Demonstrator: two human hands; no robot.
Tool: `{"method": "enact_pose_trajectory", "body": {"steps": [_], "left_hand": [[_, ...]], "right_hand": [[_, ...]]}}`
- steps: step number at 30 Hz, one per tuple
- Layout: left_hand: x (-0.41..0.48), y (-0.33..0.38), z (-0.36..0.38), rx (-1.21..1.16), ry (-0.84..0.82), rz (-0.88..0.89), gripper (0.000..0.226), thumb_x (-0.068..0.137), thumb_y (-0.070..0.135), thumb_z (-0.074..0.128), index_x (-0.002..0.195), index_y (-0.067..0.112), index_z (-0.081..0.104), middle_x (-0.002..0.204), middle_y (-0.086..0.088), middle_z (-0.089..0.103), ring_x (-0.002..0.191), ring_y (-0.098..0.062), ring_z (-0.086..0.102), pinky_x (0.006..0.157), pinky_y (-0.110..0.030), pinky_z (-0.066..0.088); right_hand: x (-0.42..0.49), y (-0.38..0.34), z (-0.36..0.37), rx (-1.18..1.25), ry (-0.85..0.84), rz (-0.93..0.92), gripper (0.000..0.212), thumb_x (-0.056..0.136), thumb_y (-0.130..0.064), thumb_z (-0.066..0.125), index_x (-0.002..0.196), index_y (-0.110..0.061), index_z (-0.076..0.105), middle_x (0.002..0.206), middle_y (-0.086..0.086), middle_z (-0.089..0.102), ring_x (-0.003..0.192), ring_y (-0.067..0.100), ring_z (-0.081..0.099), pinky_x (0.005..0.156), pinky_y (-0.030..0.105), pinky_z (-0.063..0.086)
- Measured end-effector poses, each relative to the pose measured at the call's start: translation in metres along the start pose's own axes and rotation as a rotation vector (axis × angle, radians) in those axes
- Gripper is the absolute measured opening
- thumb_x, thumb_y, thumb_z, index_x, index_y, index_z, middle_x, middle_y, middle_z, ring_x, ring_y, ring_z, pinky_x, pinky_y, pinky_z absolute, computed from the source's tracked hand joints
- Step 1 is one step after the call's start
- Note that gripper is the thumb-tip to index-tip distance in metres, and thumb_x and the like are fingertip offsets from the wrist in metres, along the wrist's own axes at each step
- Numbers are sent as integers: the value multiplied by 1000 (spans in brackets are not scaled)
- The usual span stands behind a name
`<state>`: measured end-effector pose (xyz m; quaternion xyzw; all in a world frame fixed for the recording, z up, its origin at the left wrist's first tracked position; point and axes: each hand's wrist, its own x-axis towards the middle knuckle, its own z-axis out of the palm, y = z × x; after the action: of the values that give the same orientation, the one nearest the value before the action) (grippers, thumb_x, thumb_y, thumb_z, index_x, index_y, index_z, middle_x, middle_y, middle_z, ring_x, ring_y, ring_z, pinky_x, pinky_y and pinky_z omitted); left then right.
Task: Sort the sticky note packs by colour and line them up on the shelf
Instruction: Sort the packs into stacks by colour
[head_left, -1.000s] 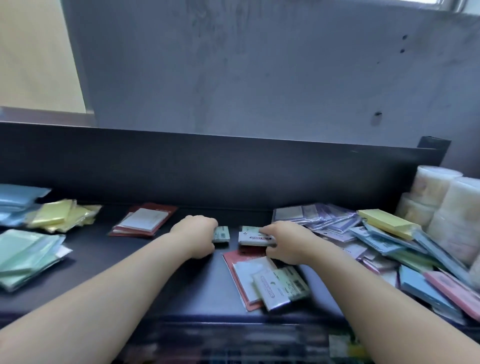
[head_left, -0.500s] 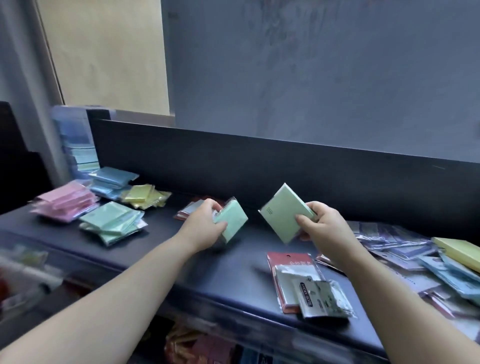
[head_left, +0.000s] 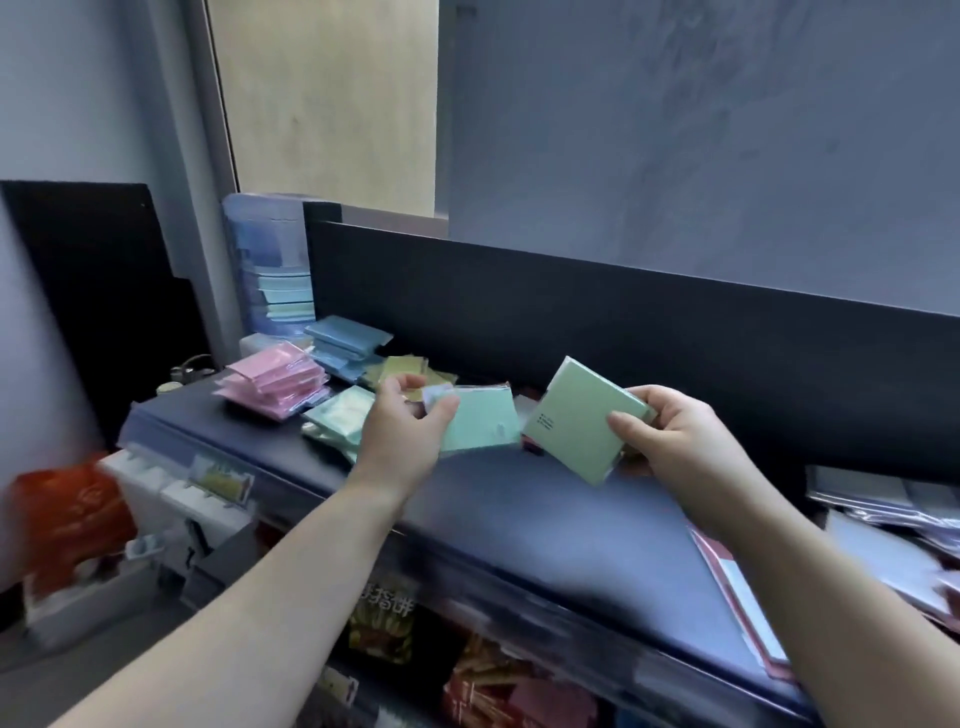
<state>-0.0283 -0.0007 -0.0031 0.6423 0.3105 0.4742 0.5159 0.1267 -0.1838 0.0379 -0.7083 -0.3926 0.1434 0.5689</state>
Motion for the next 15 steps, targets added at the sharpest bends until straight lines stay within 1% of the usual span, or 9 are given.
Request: {"method": "enact_pose_trajectory", "body": {"steps": [1,2,4,5,6,8,9,12,15], "left_hand": [[9,-1,-14,-5,70,30,26,87,23,67,105,20,48,85,-1,65,73,-15,63,64,-33,52],[18,-1,-28,-19,146,62,26,87,22,66,105,19,47,88,-1,64,74,-14,63,65,-30,53],[37,-2,-58,-72,277,104,24,90,21,64,105,18,45,88,4,60,74,-6,58,60,-14,49],[48,-4,-74,-95,318,114,23,91,21,62,105,18,45,89,5,58,74,-3,57,58,-10,47],[59,-8,-88,-118,340,117,23,91,22,62,105,19,45,91,3,59,75,-5,57,60,-12,48],[78,-17,-114,-141,342,115,22,88,27,64,103,24,47,96,-3,61,82,-14,60,68,-23,50],[86,-22,-124,-143,328,113,21,88,28,64,102,25,48,96,-3,62,84,-16,61,67,-26,51],[105,-33,-146,-177,270,99,18,92,20,60,107,16,53,89,2,65,80,-14,62,63,-25,51],[120,-37,-156,-206,224,80,9,94,20,58,103,17,57,88,2,67,77,-10,63,64,-25,50]], "right_hand": [[5,-4,14,23,-10,11,11,93,-10,58,98,-16,65,84,8,71,69,18,64,67,39,55],[10,-8,29,38,-18,21,11,93,-11,58,98,-16,65,83,6,71,67,16,63,65,36,54],[22,-14,61,49,-38,34,10,94,-11,57,99,-16,64,80,2,70,63,11,62,61,30,53],[27,-18,78,48,-49,40,10,94,-10,56,99,-16,63,80,2,69,62,10,61,59,27,51],[33,-20,95,44,-58,47,10,95,-10,55,98,-16,63,81,2,69,62,10,61,58,26,50],[44,-24,129,36,-69,60,10,95,-10,54,96,-17,61,82,3,68,63,12,60,57,26,49],[50,-26,145,39,-72,71,10,95,-10,54,96,-18,61,82,4,67,63,12,59,57,26,49],[65,-26,185,86,-67,129,8,95,-8,54,99,-14,57,81,5,64,61,14,55,55,27,47],[81,-25,213,75,-46,185,9,94,-11,55,103,-12,56,82,5,64,62,15,53,56,27,43]]}}
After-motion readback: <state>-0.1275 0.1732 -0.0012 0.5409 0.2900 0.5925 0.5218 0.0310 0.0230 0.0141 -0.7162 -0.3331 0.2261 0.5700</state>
